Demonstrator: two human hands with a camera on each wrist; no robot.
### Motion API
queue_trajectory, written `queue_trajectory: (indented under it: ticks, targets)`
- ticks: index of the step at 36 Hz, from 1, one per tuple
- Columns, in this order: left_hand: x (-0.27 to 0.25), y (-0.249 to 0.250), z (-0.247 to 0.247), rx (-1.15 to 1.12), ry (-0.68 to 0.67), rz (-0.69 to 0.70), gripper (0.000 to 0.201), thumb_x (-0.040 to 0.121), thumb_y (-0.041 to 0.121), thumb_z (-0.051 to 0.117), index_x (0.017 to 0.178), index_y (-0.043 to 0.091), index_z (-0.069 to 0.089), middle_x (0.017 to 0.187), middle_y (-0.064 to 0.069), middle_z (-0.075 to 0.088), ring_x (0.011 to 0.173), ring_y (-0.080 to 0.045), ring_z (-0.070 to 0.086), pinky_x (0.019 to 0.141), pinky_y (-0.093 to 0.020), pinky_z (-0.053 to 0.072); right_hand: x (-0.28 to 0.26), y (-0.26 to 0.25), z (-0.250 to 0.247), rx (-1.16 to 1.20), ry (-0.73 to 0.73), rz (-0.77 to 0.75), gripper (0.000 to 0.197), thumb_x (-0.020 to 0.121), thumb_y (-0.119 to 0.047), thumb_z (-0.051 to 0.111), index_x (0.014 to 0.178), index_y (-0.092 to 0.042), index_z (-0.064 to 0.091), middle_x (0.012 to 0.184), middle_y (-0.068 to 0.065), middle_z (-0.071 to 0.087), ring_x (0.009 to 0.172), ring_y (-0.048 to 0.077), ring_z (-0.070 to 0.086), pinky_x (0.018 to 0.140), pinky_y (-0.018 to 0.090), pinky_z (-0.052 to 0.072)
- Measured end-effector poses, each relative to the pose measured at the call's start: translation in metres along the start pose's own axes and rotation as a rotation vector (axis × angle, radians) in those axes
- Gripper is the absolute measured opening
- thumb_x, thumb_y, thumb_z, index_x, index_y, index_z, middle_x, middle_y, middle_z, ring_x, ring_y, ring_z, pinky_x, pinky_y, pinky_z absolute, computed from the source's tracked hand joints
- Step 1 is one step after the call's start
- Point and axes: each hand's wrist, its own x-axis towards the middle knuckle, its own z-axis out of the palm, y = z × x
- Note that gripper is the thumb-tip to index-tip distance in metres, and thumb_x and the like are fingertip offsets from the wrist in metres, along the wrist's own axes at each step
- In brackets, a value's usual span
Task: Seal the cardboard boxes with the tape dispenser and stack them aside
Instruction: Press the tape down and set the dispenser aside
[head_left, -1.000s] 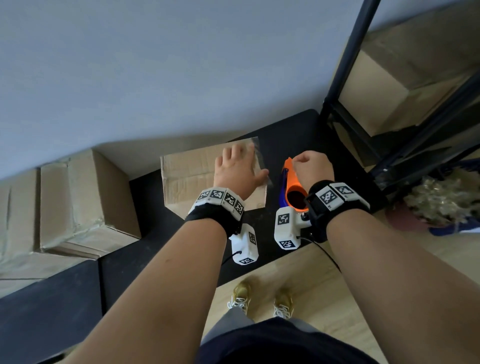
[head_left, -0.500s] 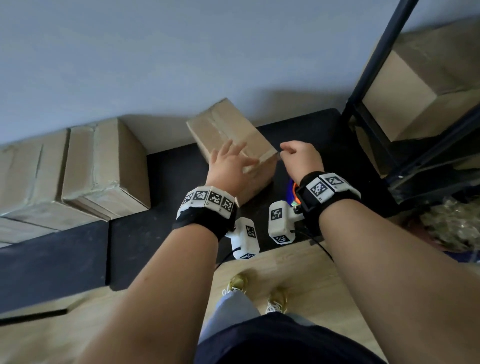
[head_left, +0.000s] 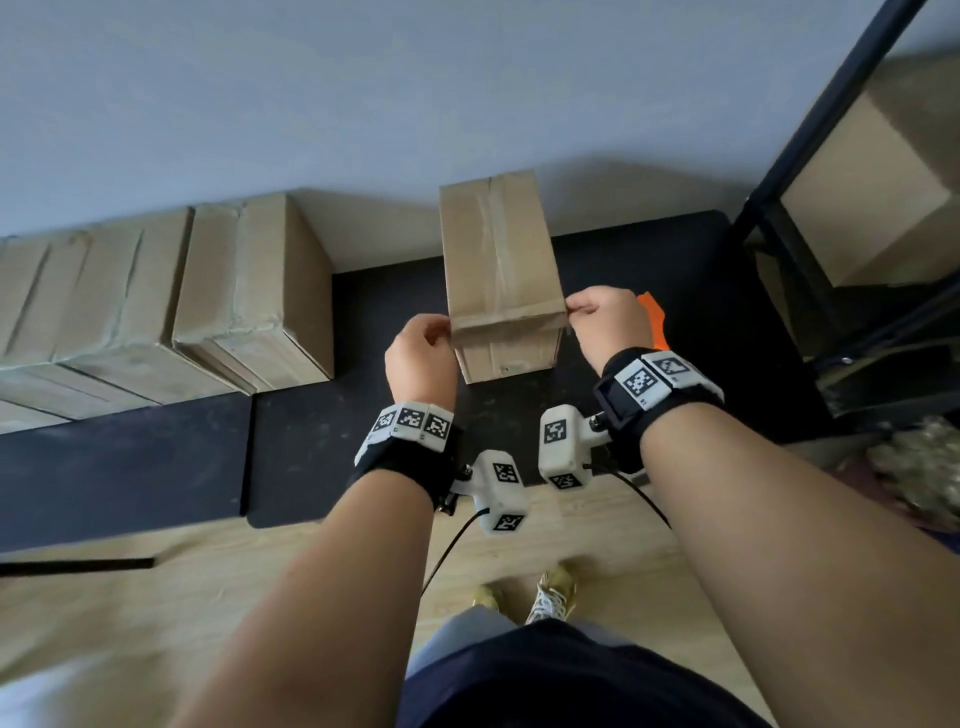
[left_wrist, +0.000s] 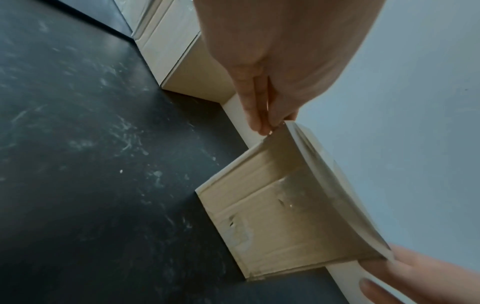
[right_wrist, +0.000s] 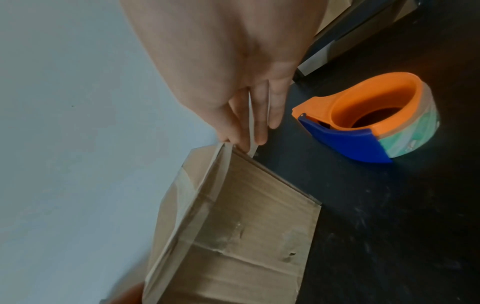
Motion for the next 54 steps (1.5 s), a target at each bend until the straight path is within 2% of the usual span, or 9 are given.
queue_trajectory:
  ticks: [6, 12, 20, 28, 33, 38, 44, 49, 54]
  targets:
    - [0.007, -0.005, -0.011, -0.082, -0.095, -0.007, 0.022, 0.083, 0.008, 0.059, 0.087, 0.026, 0.07, 0.078, 0.014, 0.068, 0.08, -0.003, 0.065, 0.071, -0.012, 0.046, -0.001, 0.001, 0.01, -0.037, 0.09, 0.004, 0.02, 0.089, -0.007, 0.062, 0.104, -0.015, 0.073, 0.105, 0.003, 0.072, 0.098, 0.02, 0.066, 0.088, 0.033, 0.052]
    - [0.011, -0.006, -0.015, -0.026, -0.158, 0.078, 0.011, 0.08, 0.017, 0.072, 0.09, 0.023, 0.073, 0.077, 0.014, 0.068, 0.074, 0.0, 0.063, 0.066, -0.008, 0.043, -0.003, 0.001, 0.012, -0.075, 0.121, 0.003, 0.013, 0.084, -0.009, 0.07, 0.096, -0.013, 0.072, 0.096, 0.002, 0.073, 0.09, 0.019, 0.067, 0.08, 0.032, 0.053]
    - [0.017, -0.005, -0.011, 0.099, -0.155, 0.132, 0.006, 0.082, 0.016, 0.067, 0.086, 0.02, 0.067, 0.077, 0.01, 0.066, 0.075, -0.009, 0.061, 0.069, -0.021, 0.045, -0.004, -0.003, 0.014, -0.122, 0.123, -0.002, 0.006, 0.084, -0.014, 0.072, 0.082, -0.016, 0.066, 0.086, 0.001, 0.07, 0.082, 0.02, 0.065, 0.076, 0.039, 0.055]
    - [0.007, -0.002, -0.002, 0.223, -0.106, 0.19, 0.013, 0.09, 0.015, 0.056, 0.1, 0.012, 0.064, 0.095, -0.002, 0.069, 0.085, -0.021, 0.063, 0.077, -0.033, 0.052, -0.006, -0.011, 0.013, -0.199, 0.095, 0.016, 0.006, 0.088, -0.008, 0.064, 0.093, -0.011, 0.066, 0.093, 0.006, 0.068, 0.088, 0.024, 0.063, 0.077, 0.039, 0.054]
    - [0.004, -0.002, -0.006, 0.194, -0.097, 0.164, 0.022, 0.086, 0.011, 0.053, 0.103, 0.014, 0.066, 0.095, 0.001, 0.069, 0.086, -0.018, 0.063, 0.076, -0.028, 0.051, -0.009, -0.018, 0.006, -0.206, 0.041, 0.049, 0.015, 0.088, -0.005, 0.057, 0.098, -0.01, 0.068, 0.096, 0.002, 0.066, 0.088, 0.018, 0.058, 0.072, 0.029, 0.045]
    - [-0.006, 0.003, -0.006, 0.11, -0.083, 0.112, 0.018, 0.084, 0.031, 0.056, 0.092, 0.02, 0.067, 0.082, 0.006, 0.067, 0.079, -0.013, 0.062, 0.073, -0.026, 0.05, -0.013, -0.026, 0.0, -0.126, -0.002, 0.126, 0.018, 0.086, -0.023, 0.056, 0.073, -0.011, 0.059, 0.067, 0.0, 0.057, 0.066, 0.019, 0.054, 0.058, 0.028, 0.041]
    - [0.001, -0.002, -0.004, 0.201, -0.098, 0.163, 0.029, 0.085, 0.041, 0.066, 0.097, 0.014, 0.064, 0.087, 0.003, 0.066, 0.081, -0.015, 0.062, 0.075, -0.03, 0.051, -0.013, -0.03, -0.003, -0.27, -0.054, 0.066, 0.028, 0.085, -0.032, 0.073, 0.093, -0.007, 0.064, 0.086, 0.005, 0.066, 0.081, 0.022, 0.062, 0.071, 0.032, 0.05]
    - [0.007, 0.001, -0.005, 0.379, -0.122, 0.286, 0.032, 0.091, 0.042, 0.061, 0.094, 0.01, 0.057, 0.086, -0.002, 0.06, 0.074, -0.02, 0.055, 0.064, -0.028, 0.04, -0.011, -0.029, -0.007, -0.369, -0.062, 0.007, 0.031, 0.084, -0.039, 0.073, 0.095, -0.012, 0.063, 0.087, 0.001, 0.065, 0.079, 0.016, 0.058, 0.056, 0.024, 0.032]
    - [0.012, 0.004, -0.007, 0.547, -0.164, 0.371, 0.036, 0.095, 0.043, 0.052, 0.096, 0.007, 0.052, 0.089, -0.006, 0.058, 0.07, -0.02, 0.047, 0.062, -0.032, 0.036, -0.009, -0.025, -0.007, -0.428, -0.054, -0.053, 0.025, 0.086, -0.031, 0.072, 0.094, -0.011, 0.062, 0.085, 0.0, 0.061, 0.082, 0.019, 0.059, 0.055, 0.026, 0.029]
